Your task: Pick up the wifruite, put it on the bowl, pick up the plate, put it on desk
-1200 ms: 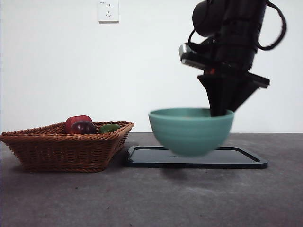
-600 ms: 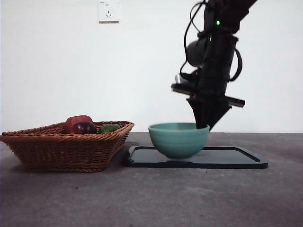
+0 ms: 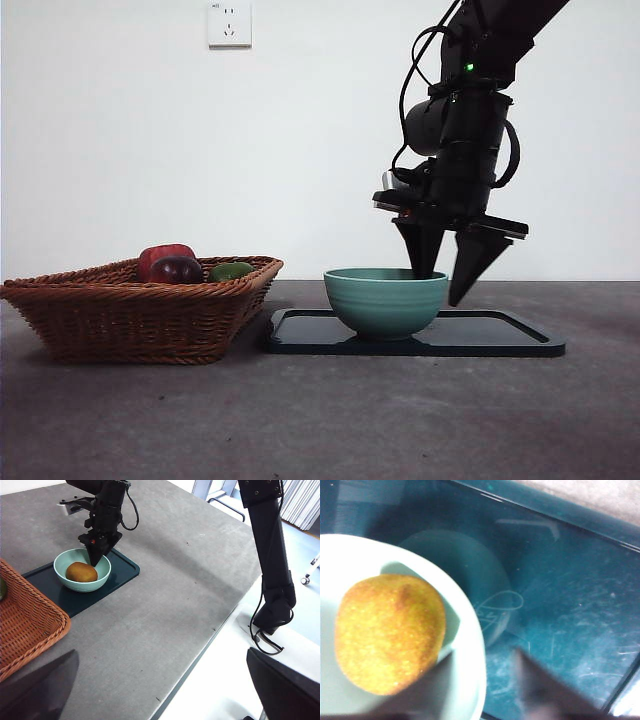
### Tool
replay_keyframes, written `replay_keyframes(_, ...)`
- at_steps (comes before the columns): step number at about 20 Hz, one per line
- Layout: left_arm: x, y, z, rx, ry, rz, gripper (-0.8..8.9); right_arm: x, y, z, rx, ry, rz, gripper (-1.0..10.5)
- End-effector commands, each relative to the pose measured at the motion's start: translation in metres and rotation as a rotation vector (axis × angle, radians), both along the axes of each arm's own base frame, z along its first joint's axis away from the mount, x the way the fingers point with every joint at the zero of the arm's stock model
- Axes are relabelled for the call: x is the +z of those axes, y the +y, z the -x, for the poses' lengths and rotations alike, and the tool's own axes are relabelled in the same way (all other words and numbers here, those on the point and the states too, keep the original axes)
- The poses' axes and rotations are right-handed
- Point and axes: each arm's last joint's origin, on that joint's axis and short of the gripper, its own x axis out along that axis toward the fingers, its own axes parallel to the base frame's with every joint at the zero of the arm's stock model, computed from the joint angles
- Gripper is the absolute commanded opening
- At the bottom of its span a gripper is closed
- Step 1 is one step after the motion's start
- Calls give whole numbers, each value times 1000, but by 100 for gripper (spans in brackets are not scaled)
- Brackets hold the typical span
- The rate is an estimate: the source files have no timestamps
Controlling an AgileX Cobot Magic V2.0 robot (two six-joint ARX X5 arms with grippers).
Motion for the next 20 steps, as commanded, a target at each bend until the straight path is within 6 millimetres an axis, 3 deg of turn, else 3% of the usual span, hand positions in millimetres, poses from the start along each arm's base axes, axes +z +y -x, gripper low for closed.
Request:
replay_keyframes(1, 6, 1, 1, -15, -25, 16, 688, 15, -6, -3, -19, -45, 4, 380)
replay_keyframes(3, 6, 1, 1, -15, -27, 19, 688, 50, -19, 5, -46, -120, -6, 494)
replay_keyframes(5, 7, 1, 1, -15, -32, 27, 688, 90, -29, 25, -60, -195, 18, 528)
replay_keyframes(8, 7, 0, 1, -14, -34, 32, 688, 158, -40, 70, -47, -352, -7, 618)
replay_keyframes(11, 9, 0, 0, -14, -42, 47, 688, 204, -56, 128, -23, -415, -18, 617)
replay_keyframes(15, 12, -1, 0, -15, -56, 74, 688, 226, -76, 194, -26, -516, -49, 617)
replay_keyframes(20, 11, -1, 0, -7, -58, 71, 688, 212, -91, 275, 24, -618, -148, 616)
